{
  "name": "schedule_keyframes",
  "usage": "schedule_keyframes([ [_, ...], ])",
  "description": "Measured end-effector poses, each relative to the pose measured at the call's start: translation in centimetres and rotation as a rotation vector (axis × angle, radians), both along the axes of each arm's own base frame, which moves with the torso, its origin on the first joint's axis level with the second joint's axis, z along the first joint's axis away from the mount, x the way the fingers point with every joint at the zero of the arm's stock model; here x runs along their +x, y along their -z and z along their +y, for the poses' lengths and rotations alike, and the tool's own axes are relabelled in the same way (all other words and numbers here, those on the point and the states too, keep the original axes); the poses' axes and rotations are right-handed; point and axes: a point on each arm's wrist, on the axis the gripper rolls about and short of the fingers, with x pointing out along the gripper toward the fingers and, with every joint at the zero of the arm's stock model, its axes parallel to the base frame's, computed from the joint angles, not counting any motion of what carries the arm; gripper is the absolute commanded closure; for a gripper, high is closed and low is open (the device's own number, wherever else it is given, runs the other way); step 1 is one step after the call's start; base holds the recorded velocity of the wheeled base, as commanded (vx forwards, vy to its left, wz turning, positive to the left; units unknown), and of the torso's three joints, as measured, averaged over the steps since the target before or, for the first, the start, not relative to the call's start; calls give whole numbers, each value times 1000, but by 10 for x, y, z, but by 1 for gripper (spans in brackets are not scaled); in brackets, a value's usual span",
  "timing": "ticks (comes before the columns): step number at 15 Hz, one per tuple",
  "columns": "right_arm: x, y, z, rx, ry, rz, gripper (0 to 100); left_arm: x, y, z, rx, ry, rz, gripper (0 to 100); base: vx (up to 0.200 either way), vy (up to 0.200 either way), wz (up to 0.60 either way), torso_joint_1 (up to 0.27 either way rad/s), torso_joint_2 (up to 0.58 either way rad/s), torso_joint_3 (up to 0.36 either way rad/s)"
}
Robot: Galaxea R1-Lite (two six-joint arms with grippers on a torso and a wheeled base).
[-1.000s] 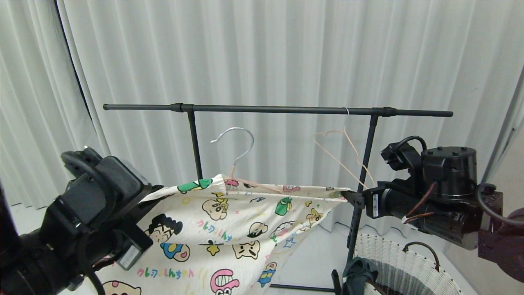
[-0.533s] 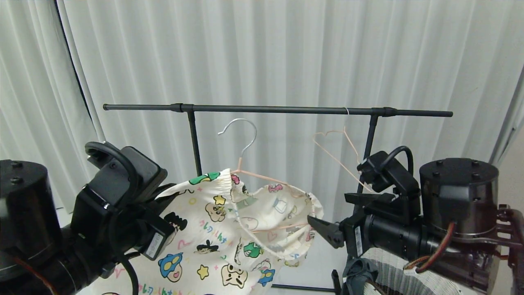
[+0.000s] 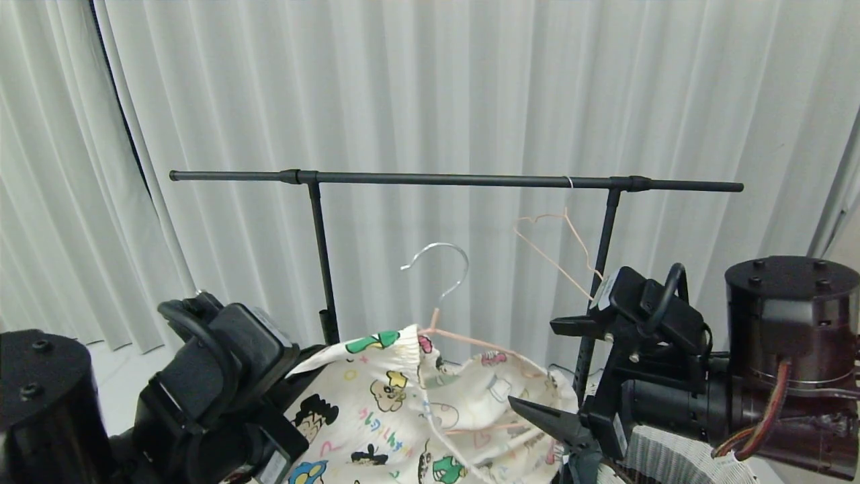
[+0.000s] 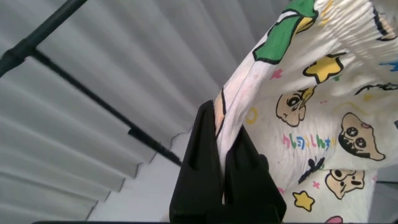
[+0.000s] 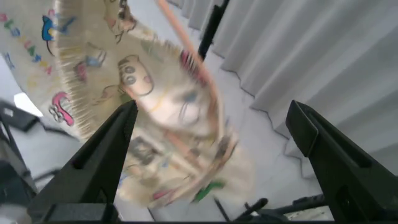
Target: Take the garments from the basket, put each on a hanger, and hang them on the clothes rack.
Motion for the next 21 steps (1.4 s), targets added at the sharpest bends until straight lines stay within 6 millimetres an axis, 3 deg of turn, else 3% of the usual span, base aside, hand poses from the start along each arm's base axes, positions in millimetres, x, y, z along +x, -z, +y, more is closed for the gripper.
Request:
schedule_keyframes([
  [5,-3,12,-5,-157,-173,10,0,-12,5,-12,14,115,16,100,0,0,0,0,0,0],
  [9,-7,16,-3,-182,-256,55,0,-18,5,-18,21,166,17,100,0,0,0,0,0,0],
  [17,-10,20,1,-157,-235,170,0,-20,1,-23,10,189,5,100,0,0,0,0,0,0],
  [18,-10,21,1,-156,-233,174,100,-20,1,-24,10,192,4,100,0,0,0,0,0,0],
  [21,-10,21,1,-157,-232,176,100,-20,0,-24,8,193,3,100,0,0,0,0,0,0],
])
